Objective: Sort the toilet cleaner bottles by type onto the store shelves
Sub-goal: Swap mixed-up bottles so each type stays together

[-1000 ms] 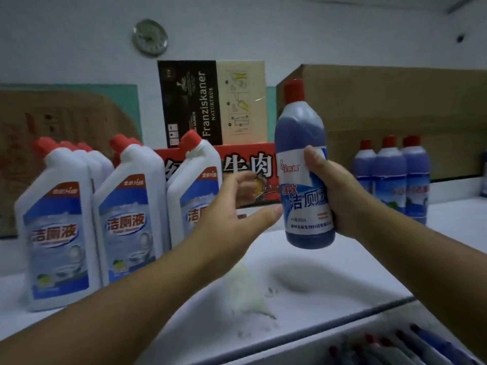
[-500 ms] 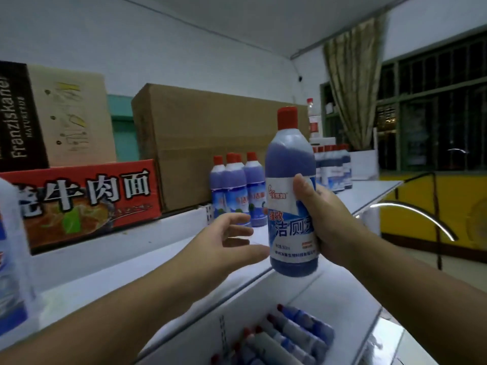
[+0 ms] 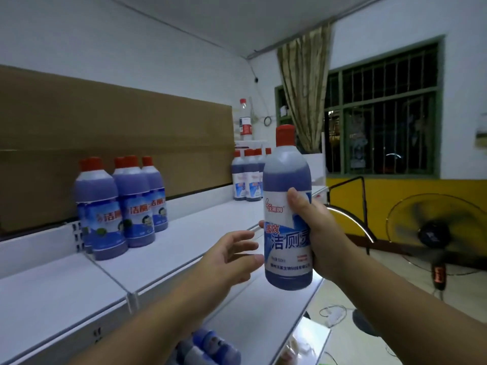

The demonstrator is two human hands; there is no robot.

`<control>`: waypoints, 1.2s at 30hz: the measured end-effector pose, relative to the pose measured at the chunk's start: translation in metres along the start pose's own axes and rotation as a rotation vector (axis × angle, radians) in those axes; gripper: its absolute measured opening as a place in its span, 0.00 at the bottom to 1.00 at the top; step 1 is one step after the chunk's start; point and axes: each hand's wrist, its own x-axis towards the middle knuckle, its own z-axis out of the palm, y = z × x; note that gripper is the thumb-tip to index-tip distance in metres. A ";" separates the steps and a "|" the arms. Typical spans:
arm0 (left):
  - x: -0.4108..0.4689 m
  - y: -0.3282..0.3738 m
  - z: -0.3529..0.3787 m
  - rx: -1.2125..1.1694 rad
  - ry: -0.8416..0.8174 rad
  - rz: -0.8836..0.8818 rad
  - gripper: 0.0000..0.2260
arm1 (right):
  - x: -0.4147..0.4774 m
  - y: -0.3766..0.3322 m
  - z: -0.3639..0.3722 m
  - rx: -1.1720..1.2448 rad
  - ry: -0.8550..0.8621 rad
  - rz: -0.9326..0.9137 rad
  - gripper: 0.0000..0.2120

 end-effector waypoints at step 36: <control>0.381 -0.034 0.128 0.299 0.176 -0.042 0.11 | 0.321 0.118 -0.295 0.072 -0.087 0.011 0.31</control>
